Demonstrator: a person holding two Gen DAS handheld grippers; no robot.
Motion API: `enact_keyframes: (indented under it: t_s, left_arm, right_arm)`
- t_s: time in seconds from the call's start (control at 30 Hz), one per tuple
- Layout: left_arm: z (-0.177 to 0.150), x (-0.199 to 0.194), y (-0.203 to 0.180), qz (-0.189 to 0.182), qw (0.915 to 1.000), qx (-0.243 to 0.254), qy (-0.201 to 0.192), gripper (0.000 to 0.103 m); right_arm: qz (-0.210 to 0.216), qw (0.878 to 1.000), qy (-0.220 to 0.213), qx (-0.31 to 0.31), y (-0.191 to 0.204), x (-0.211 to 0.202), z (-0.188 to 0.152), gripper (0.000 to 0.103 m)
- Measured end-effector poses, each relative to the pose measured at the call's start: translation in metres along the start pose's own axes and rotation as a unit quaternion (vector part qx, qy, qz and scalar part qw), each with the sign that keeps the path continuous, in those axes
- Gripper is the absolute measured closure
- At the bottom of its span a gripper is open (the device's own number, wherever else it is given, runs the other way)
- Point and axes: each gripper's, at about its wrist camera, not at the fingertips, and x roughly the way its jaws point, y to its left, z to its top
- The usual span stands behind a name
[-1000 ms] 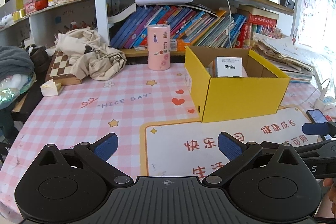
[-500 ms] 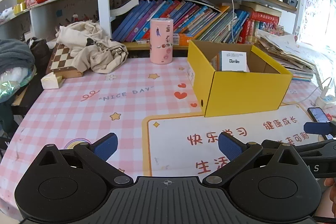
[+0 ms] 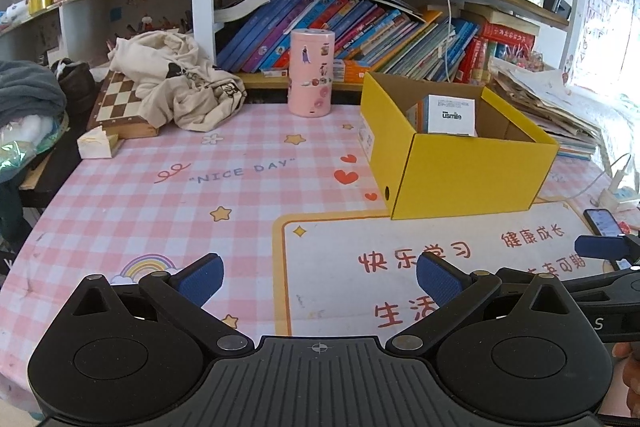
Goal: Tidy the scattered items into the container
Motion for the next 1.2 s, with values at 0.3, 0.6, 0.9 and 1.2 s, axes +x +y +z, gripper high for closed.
enact_keyframes:
  t_s: [0.3, 0.6, 0.9, 1.2]
  left_arm:
    - [-0.0009, 0.0005, 0.0027, -0.004, 1.0, -0.003, 0.0, 0.0]
    - [-0.0021, 0.0021, 0.0045, -0.008, 0.9999, -0.005, 0.004, 0.0]
    - [-0.0031, 0.0032, 0.0047, -0.007, 0.9999, -0.007, 0.006, 0.0]
    - [-0.0036, 0.0033, 0.0064, -0.01, 0.9999, -0.01, 0.004, 0.0]
  right_arm:
    - [-0.002, 1.0, 0.003, -0.003, 0.0019, 0.0018, -0.0018, 0.0]
    - [-0.004, 1.0, 0.008, -0.008, 0.0053, 0.0027, -0.0029, 0.0]
    - [-0.007, 1.0, 0.014, -0.006, 0.0053, 0.0057, -0.0026, 0.0]
    - [-0.006, 1.0, 0.017, -0.008, 0.0058, 0.0085, -0.0014, 0.0]
